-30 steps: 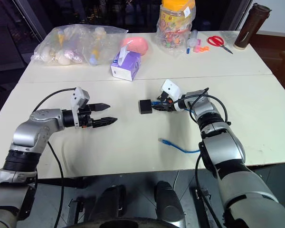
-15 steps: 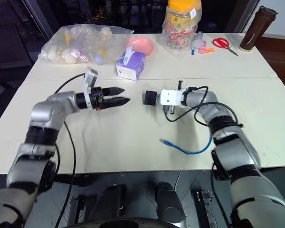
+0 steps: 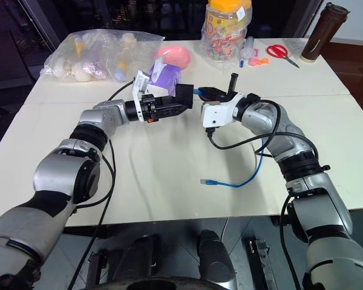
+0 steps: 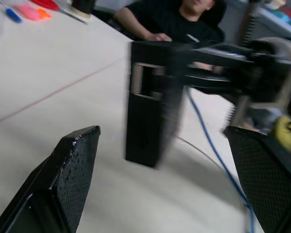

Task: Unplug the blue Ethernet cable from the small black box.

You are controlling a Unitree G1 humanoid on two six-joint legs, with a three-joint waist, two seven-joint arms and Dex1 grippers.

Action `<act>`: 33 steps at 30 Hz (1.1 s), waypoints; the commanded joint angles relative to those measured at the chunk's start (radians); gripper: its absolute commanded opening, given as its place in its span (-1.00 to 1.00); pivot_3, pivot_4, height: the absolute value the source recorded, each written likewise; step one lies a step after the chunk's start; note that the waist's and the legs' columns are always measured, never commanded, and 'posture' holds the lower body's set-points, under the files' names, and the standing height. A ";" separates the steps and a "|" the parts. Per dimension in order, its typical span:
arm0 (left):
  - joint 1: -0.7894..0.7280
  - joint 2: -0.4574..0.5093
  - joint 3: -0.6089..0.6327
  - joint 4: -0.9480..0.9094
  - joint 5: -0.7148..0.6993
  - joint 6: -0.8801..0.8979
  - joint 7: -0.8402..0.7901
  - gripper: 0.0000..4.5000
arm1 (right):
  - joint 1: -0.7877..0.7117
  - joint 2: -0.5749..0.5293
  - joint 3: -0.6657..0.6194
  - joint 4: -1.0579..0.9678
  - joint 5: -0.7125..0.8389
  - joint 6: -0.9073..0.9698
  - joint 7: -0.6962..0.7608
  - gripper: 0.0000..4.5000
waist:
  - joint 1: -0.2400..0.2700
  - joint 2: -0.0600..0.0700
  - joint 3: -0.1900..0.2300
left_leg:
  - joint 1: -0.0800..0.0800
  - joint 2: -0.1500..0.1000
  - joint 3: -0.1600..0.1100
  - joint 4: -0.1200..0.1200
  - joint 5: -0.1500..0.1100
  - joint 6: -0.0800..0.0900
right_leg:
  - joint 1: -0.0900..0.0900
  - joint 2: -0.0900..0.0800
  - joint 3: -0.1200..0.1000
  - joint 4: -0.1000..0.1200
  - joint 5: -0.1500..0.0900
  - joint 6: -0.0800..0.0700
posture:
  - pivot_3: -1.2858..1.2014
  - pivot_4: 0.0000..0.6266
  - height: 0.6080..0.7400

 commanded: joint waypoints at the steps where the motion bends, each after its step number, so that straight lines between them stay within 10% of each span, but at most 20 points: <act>1: -0.050 -0.020 0.058 0.016 -0.002 -0.031 0.004 0.92 | 0.009 0.005 -0.036 -0.077 0.029 0.034 0.006 -0.99 | 0.000 0.000 0.000 | 0.000 0.000 0.000 0.000 0.000 0.000 | 0.000 0.000 0.000 0.000 0.000 0.000 | 0.03 -0.52 0.98; 10: -0.059 -0.022 0.132 0.026 -0.005 0.027 -0.061 -0.75 | 0.034 0.017 -0.033 -0.132 0.032 0.073 0.027 -1.00 | -0.001 0.000 0.000 | 0.000 0.000 0.000 0.000 0.000 0.000 | 0.000 0.000 0.000 0.000 0.000 0.000 | 0.03 -0.52 0.98; 12: -0.055 -0.019 0.131 0.023 0.006 0.030 -0.078 -0.76 | 0.036 0.020 -0.034 -0.135 0.036 0.080 0.031 -1.00 | -0.001 0.000 0.000 | 0.000 0.000 0.000 0.000 0.000 0.000 | 0.000 0.000 0.000 0.000 0.000 0.000 | 0.03 -0.52 0.98; 20: -0.042 -0.002 0.172 0.011 -0.017 0.098 -0.091 -0.76 | 0.219 0.045 -0.187 -0.344 0.212 0.373 0.089 0.73 | 0.011 0.000 0.000 | -0.001 0.000 -0.001 0.000 0.000 0.000 | 0.000 0.000 -0.001 0.001 0.000 0.000 | 0.03 -0.52 0.98; 28: -0.031 0.014 0.234 -0.047 -0.111 0.382 -0.259 -0.76 | 0.434 0.430 -0.518 -0.910 1.271 1.212 -0.062 0.73 | 0.016 0.000 0.000 | 0.001 0.001 -0.003 0.001 0.000 0.000 | -0.001 0.000 -0.002 0.008 0.000 0.000 | 0.03 -0.52 0.98; 33: 0.005 -0.020 0.210 -0.147 -0.138 0.490 -0.305 -0.76 | 0.446 0.518 -0.502 -0.935 1.428 1.284 -0.182 0.73 | 0.021 0.000 0.000 | 0.003 0.001 -0.004 0.002 0.000 0.000 | 0.001 0.001 -0.003 0.009 0.000 -0.002 | 0.03 -0.52 0.98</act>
